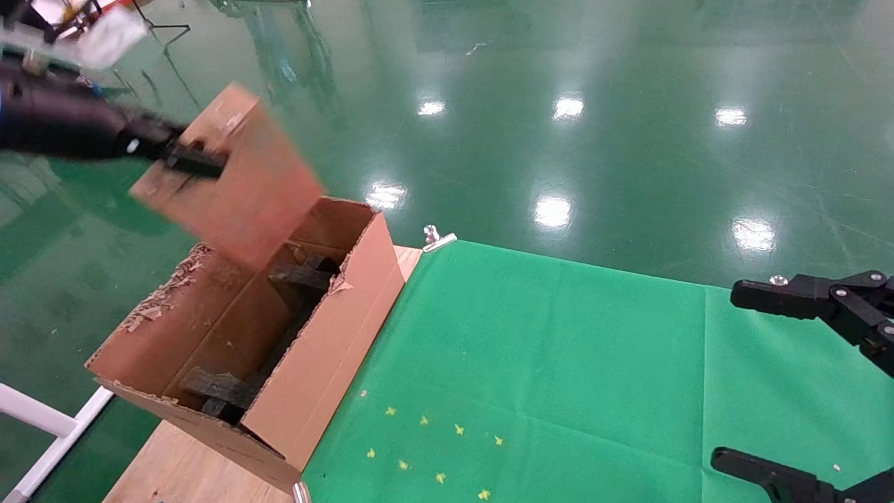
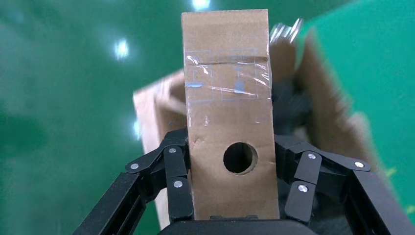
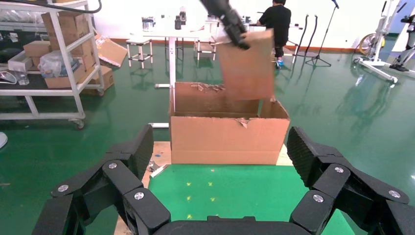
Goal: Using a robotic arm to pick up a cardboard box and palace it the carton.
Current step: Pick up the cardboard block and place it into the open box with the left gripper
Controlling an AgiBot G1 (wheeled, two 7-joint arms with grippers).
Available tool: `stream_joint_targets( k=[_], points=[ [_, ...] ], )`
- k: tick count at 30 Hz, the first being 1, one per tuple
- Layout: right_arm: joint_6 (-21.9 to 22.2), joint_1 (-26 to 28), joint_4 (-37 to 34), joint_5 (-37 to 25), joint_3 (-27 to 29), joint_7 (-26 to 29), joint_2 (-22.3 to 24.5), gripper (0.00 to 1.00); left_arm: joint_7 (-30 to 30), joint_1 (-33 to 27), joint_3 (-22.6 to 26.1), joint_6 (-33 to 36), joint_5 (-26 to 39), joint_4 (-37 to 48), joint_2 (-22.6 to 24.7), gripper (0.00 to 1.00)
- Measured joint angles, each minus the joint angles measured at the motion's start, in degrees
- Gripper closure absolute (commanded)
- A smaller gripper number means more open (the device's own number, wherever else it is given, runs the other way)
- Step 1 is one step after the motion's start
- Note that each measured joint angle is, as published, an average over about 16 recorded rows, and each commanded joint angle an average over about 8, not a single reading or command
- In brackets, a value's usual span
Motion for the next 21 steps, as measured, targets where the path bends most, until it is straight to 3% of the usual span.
stream_joint_targets(
  k=[8, 21],
  points=[
    [0.0, 0.0, 0.0, 0.0, 0.0, 0.0, 0.0, 0.0, 6.1, 3.9, 1.7, -5.8, 3.2, 11.9, 0.0, 1.0],
    [0.0, 0.0, 0.0, 0.1, -0.1, 0.0, 0.0, 0.0, 9.9, 7.7, 2.9, -15.0, 5.8, 26.6, 3.3, 1.0]
  ],
)
